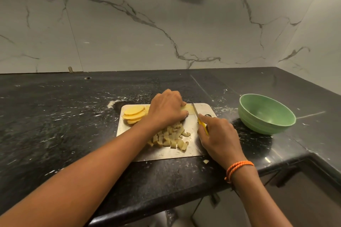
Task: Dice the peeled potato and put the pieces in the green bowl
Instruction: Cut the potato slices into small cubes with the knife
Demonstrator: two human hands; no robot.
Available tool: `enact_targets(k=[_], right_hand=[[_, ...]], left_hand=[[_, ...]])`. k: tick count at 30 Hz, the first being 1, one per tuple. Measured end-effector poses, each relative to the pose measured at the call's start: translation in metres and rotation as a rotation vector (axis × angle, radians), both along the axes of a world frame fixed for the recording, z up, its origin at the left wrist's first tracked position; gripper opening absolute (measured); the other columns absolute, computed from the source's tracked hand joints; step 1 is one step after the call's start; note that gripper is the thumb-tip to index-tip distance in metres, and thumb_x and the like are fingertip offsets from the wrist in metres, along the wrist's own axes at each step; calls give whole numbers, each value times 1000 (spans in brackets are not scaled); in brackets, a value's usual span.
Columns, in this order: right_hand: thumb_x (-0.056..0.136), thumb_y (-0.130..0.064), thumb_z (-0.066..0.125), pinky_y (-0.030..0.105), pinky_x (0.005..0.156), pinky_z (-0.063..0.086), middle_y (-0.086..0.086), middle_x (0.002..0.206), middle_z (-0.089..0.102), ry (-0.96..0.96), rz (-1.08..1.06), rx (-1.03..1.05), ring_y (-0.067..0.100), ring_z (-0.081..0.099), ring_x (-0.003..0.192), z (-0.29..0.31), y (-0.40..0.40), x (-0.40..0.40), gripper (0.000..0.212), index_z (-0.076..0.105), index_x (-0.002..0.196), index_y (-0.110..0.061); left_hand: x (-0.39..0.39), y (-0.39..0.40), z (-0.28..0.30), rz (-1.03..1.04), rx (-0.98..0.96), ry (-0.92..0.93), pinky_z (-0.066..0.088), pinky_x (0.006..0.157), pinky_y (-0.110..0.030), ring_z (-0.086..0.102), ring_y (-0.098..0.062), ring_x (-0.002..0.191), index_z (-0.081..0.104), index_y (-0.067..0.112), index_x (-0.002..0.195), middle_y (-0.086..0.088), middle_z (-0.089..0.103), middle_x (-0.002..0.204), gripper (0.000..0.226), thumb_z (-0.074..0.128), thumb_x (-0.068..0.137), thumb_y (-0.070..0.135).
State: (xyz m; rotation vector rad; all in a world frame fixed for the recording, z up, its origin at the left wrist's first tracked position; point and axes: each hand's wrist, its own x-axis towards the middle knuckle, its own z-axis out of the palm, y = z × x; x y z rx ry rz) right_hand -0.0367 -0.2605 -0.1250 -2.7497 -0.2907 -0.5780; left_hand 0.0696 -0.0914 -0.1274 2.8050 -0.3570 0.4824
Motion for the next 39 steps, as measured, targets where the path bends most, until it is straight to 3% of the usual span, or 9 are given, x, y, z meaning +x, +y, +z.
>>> enact_targets(k=[6,12,14,18,23,26,31,36,39], right_hand=[[96,-33,58,45,62,54,-5,63,58,-32,21,68,28,63,67,-12,-10,-30,37,63,131,-25],[94,-28,64,38,56,48,-13,54,41,-80,0,195,18,49,54,-12,-14,-38,38,65,132,-30],[94,-26,64,37,55,45,-13,53,39,-109,-13,199,15,43,52,-9,-10,-28,42,63,136,-29],[95,-27,61,40,61,51,3,70,67,-105,6,136,29,63,67,-2,1,-7,38,64,133,-27],[96,-29,56,44,70,55,6,87,74,-13,39,50,32,66,80,0,7,9,34,66,128,-21],[96,-30,56,44,67,55,4,78,70,8,52,54,29,64,73,0,4,4,35,66,129,-22],[96,-30,59,42,59,52,-11,57,44,2,49,93,17,48,57,-8,-8,-22,38,64,133,-25],[96,-35,61,37,59,50,-16,57,49,-4,37,176,9,51,57,-11,-14,-44,39,63,135,-32],[95,-27,65,29,50,38,-14,51,41,-98,9,235,5,42,49,-8,-8,-37,39,64,134,-27]], left_hand=[[-1,-1,-1,23,-2,-27,48,80,-35,61,-17,108,76,23,118,7,71,115,45,73,91,59],[-4,-1,-3,39,2,-73,54,82,-37,64,-19,106,76,20,118,3,71,117,46,73,92,59],[-3,3,-3,18,12,-66,54,83,-36,64,-19,111,78,24,121,5,72,121,48,73,91,61],[-1,10,-5,1,-10,-41,54,81,-36,64,-17,115,78,28,124,8,72,125,47,75,90,60],[1,8,-8,21,-28,-30,58,78,-37,66,-16,107,80,28,117,9,73,119,45,76,87,61],[0,7,-8,28,-43,-23,59,75,-36,67,-15,100,81,27,113,10,74,115,42,76,88,60],[-2,4,-6,52,-33,-61,59,81,-38,67,-14,93,82,25,107,8,77,105,38,77,89,58],[-8,2,-4,81,2,-129,51,79,-33,63,-14,87,82,23,101,7,75,91,32,74,94,53],[-8,5,-3,73,5,-104,54,83,-35,64,-15,92,83,24,103,7,77,96,34,74,92,55]])
